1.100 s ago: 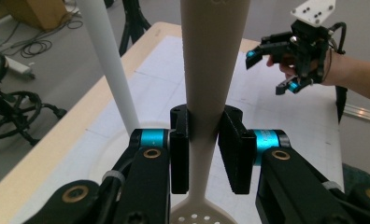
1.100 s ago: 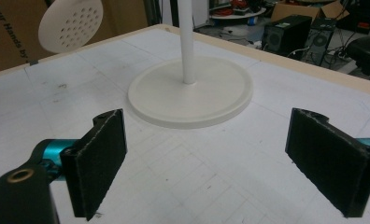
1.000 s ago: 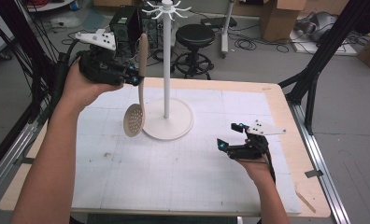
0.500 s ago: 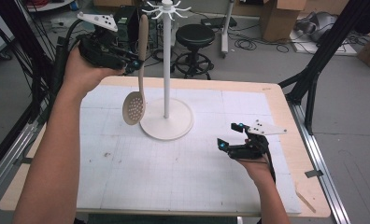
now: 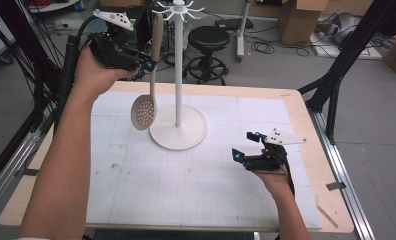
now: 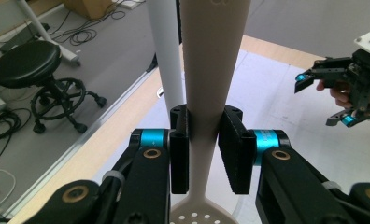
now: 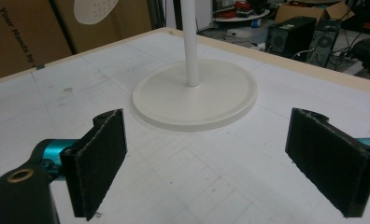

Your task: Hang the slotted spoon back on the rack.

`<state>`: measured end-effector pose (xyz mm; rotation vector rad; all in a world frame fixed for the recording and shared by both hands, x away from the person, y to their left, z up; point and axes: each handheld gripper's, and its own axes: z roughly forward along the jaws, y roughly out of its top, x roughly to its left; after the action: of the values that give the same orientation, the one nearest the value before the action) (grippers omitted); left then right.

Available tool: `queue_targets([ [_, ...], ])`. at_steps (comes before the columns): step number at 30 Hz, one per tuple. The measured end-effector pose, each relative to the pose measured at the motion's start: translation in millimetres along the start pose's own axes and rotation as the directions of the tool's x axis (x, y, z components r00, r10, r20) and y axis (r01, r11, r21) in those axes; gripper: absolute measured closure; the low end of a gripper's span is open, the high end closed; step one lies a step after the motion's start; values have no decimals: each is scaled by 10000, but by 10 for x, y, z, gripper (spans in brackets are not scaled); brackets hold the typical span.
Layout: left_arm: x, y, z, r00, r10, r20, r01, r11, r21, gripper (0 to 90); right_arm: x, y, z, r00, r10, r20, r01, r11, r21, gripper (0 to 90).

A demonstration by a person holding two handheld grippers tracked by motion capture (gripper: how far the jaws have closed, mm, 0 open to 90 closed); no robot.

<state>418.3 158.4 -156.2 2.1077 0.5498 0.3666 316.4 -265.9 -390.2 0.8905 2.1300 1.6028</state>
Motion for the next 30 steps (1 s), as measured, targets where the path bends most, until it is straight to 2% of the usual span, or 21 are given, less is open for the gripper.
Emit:
queue_targets([
  [3,3,19,15,9999,-6,-171,7,10000,52,746,0,0,0,10000,12,-41,-13,10000,-28,117],
  [17,129,-6,91,9986,-375,-381,384,9990,226,746,-3,2,2,10000,12,-83,-12,10000,-76,124],
  [28,167,-11,178,9979,-567,-326,572,9982,153,744,-1,-1,9,10000,-15,-92,15,10000,-44,123],
  [30,163,-8,195,9970,-559,-527,570,9982,182,741,-2,-4,11,10000,-46,-81,46,10000,-39,124],
])
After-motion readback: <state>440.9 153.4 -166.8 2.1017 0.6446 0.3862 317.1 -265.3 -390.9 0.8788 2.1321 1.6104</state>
